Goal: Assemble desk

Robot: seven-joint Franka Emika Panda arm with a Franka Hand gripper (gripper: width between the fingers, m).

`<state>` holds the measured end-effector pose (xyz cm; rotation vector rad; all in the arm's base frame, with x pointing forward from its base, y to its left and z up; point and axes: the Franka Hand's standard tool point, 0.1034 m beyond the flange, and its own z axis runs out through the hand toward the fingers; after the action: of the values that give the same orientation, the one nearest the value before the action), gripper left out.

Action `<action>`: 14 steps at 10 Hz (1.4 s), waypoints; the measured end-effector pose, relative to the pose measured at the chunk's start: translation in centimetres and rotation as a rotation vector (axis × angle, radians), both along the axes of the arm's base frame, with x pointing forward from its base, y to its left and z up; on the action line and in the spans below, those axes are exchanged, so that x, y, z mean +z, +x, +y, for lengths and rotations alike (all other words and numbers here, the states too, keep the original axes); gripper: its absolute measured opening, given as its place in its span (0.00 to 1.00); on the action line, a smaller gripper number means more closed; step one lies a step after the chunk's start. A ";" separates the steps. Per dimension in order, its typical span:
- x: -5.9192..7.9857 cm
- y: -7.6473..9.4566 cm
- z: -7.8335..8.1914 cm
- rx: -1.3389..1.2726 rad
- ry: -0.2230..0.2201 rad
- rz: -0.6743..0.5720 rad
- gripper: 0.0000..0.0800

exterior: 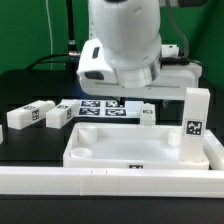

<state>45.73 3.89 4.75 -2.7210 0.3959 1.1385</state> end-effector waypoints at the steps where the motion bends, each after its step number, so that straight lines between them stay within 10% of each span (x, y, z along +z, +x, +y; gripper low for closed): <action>1: -0.3 -0.5 0.0 0.004 0.011 0.054 0.81; 4: -1.0 -1.0 0.2 0.023 0.051 0.221 0.81; 14: -3.0 -0.3 1.3 0.038 0.037 0.164 0.78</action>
Offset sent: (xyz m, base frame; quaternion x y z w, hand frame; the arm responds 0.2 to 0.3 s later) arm 0.0019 0.0063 -0.0002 -0.0086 -0.1883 -0.0034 0.9821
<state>45.45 5.21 1.77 -2.6231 0.3431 1.3701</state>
